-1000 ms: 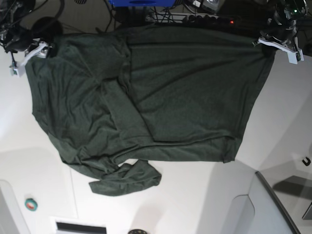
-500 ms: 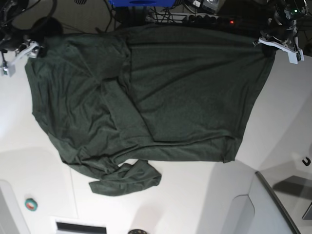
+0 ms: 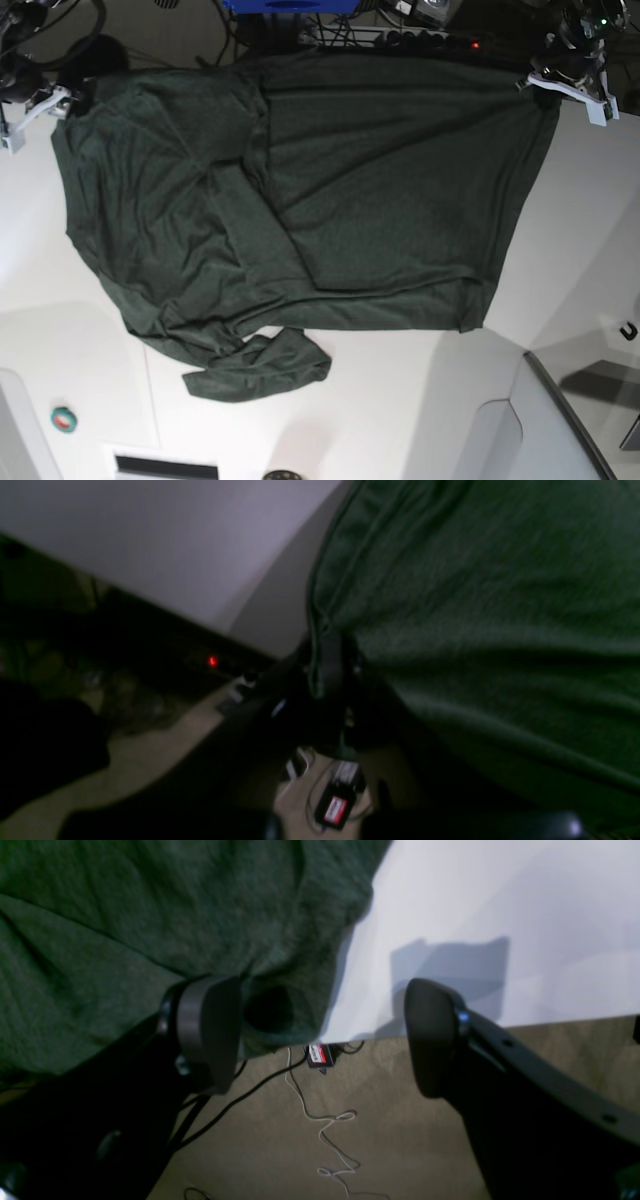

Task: Layout the t-shirt on the table in an organized manner, then fold the t-shirt properly
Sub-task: 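Hold the shirt edge taut with both grippers and shake it flat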

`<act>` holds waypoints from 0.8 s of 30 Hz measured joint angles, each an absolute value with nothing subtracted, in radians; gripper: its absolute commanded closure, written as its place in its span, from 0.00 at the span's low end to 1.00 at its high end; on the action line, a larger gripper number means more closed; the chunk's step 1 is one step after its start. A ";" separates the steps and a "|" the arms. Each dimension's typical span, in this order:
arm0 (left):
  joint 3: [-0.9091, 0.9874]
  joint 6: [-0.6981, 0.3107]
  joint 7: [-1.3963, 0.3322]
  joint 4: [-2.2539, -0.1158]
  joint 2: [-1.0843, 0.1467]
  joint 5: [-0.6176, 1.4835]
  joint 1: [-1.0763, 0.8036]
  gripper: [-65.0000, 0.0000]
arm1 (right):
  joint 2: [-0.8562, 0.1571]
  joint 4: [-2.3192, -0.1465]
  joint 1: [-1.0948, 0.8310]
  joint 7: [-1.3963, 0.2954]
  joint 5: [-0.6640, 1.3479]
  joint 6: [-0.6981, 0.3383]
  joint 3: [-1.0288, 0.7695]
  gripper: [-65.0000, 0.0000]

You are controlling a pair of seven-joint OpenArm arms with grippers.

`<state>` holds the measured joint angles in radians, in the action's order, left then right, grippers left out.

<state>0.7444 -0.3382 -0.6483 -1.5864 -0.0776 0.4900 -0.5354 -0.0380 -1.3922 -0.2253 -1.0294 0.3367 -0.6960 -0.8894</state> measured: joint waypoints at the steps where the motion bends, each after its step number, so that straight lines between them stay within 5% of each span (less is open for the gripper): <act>1: 0.744 -0.338 -0.648 -1.581 -0.078 0.486 -0.536 1.00 | -0.038 -1.392 -0.225 -1.028 0.337 -0.696 -0.889 0.27; 24: 0.744 -0.338 -0.648 -1.581 -0.081 0.487 -0.535 1.00 | 0.011 -1.439 -0.253 -1.046 0.344 -0.694 -0.846 0.28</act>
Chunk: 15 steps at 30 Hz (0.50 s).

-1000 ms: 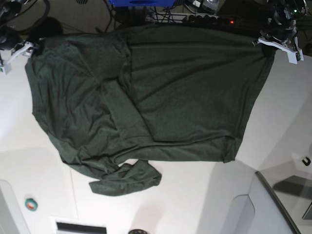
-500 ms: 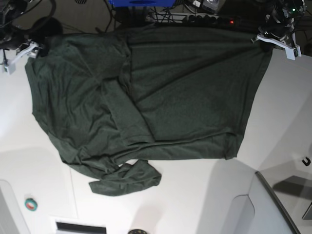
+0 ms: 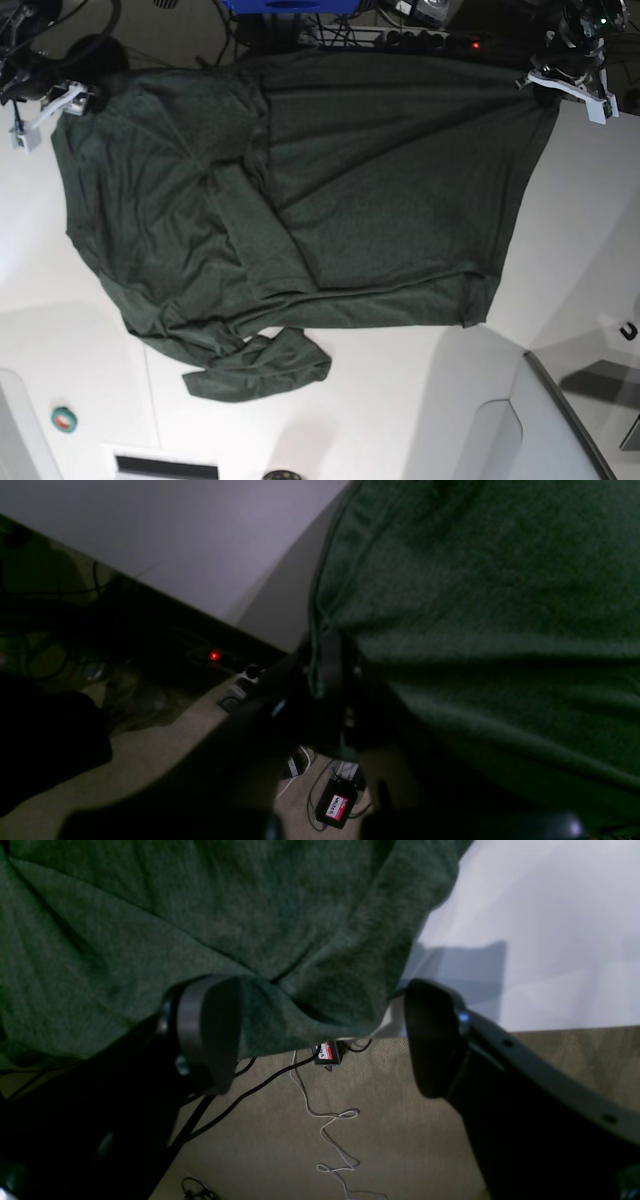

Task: Layout the t-shirt on the table in an organized manner, then fold the t-shirt properly
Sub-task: 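Hold the shirt edge taut with both grippers and shake it flat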

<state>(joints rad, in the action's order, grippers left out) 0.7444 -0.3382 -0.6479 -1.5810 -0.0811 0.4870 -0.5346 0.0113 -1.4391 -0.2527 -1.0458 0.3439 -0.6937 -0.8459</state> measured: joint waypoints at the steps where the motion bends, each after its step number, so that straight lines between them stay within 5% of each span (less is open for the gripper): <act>1: 0.744 -0.338 -0.648 -1.581 -0.081 0.487 -0.535 1.00 | 0.009 -1.440 -0.254 -1.046 0.340 -0.693 -0.832 0.28; 15: 0.744 -0.338 -0.648 -1.581 -0.077 0.487 -0.535 1.00 | 0.064 -1.493 -0.267 -1.047 0.359 -0.693 -0.772 0.28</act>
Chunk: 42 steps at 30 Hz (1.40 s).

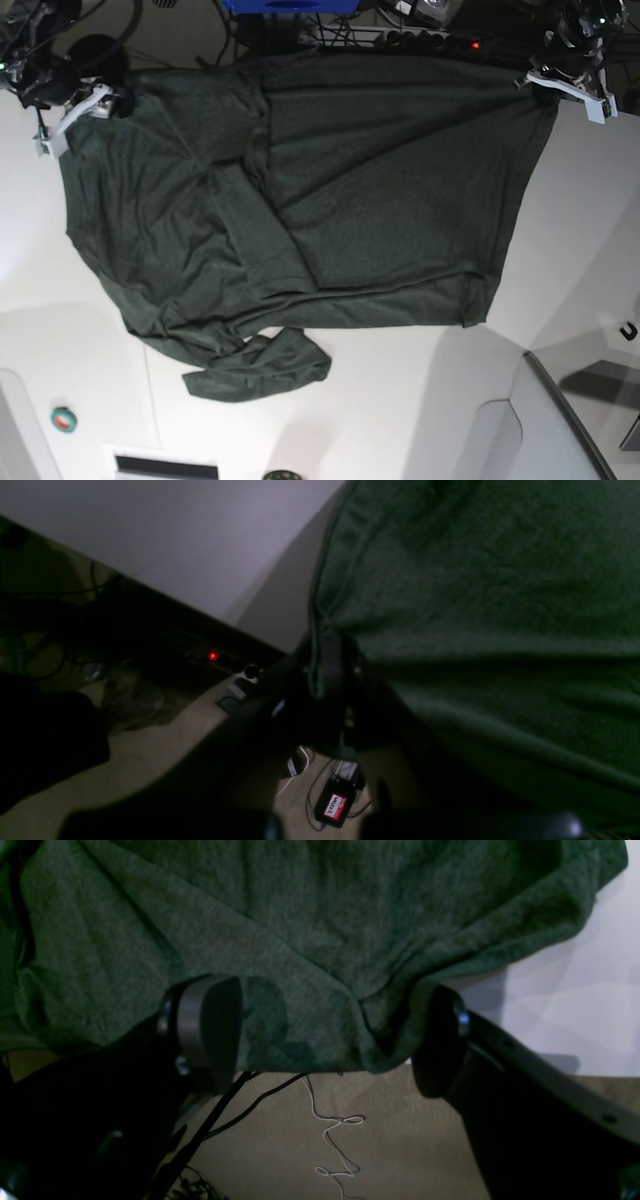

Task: Layout the t-shirt on the table in an organized manner, then fold the t-shirt properly
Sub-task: 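Hold the shirt edge taut with both grippers and shake it flat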

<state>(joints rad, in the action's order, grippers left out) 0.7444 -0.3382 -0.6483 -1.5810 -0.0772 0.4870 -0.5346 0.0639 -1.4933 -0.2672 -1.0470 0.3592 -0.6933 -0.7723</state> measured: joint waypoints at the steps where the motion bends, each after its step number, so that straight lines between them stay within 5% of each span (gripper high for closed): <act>1: 0.744 -0.338 -0.648 -1.581 -0.078 0.487 -0.535 1.00 | 0.064 -1.493 -0.267 -1.047 0.359 -0.694 -0.772 0.28; 7: 0.744 -0.337 -0.649 -1.602 -0.077 0.483 -0.538 1.00 | 0.064 -1.506 -0.267 -1.086 0.358 -0.694 -0.775 0.35; 13: 0.750 -0.338 -0.734 -1.665 -0.069 0.490 -0.530 1.00 | 0.067 -1.524 -0.281 -1.131 0.329 -0.697 -0.775 0.88; 15: 0.750 -0.338 -0.742 -1.665 -0.070 0.489 -0.536 1.00 | 0.070 -1.526 -0.274 -1.147 0.333 -0.697 -0.775 0.99; 24: 0.752 -0.338 -0.746 -1.729 -0.070 0.488 -0.543 1.00 | 0.072 -1.718 -0.270 -1.255 0.336 -0.697 -0.774 0.99; 42: 0.757 -0.340 -0.827 -1.847 -0.056 0.498 -0.620 1.00 | 0.085 -1.761 -0.278 -1.329 0.336 -0.697 -0.775 0.99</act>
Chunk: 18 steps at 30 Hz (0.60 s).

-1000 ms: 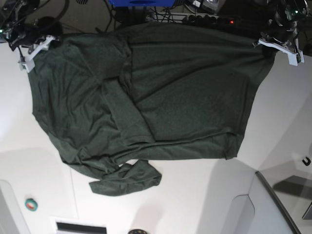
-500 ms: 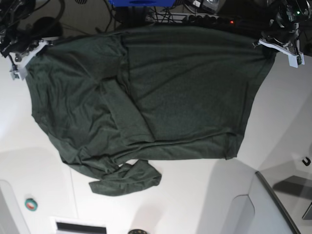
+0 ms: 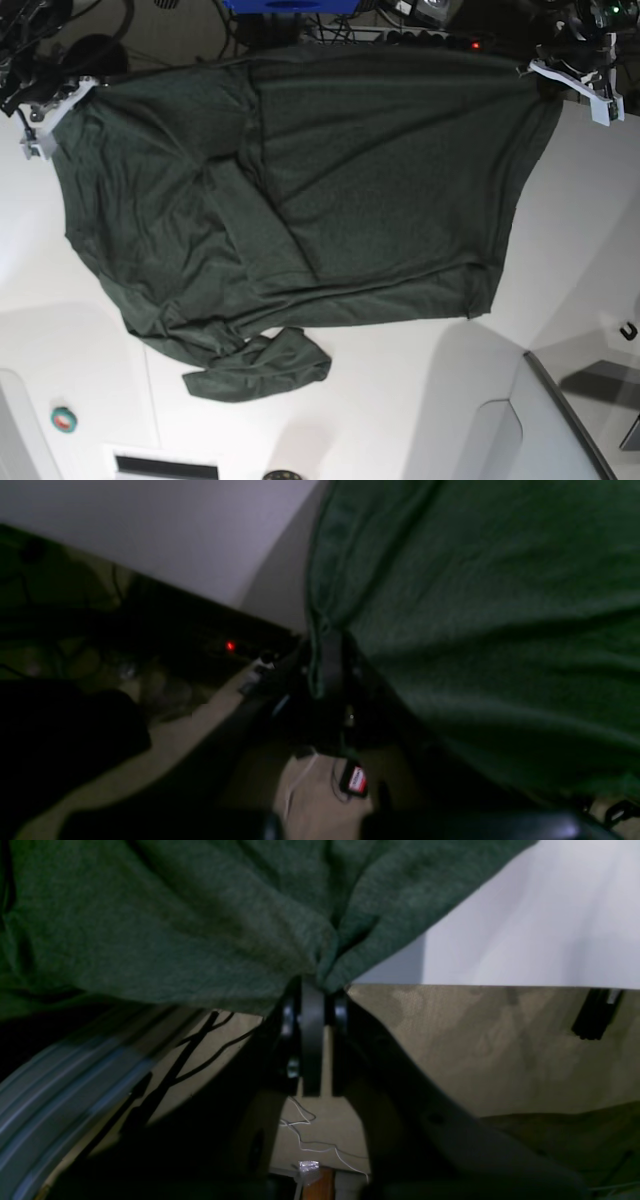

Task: Layout the t-shirt on the table in an organized manner, then fold the t-shirt properly
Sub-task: 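Hold the shirt edge taut with both grippers and shake it flat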

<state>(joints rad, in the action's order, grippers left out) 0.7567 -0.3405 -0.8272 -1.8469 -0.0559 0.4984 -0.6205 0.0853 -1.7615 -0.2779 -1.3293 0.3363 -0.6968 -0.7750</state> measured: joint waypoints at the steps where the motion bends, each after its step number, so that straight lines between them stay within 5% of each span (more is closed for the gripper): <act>1: 0.756 -0.341 -0.827 -1.858 -0.056 0.501 -0.620 1.00 | 0.086 -1.761 -0.278 -1.331 0.336 -0.697 -0.775 0.99; 18: 0.756 -0.341 -0.828 -1.884 -0.056 0.498 -0.667 1.00 | 0.091 -1.806 -0.327 -1.366 0.336 -0.697 -0.771 0.99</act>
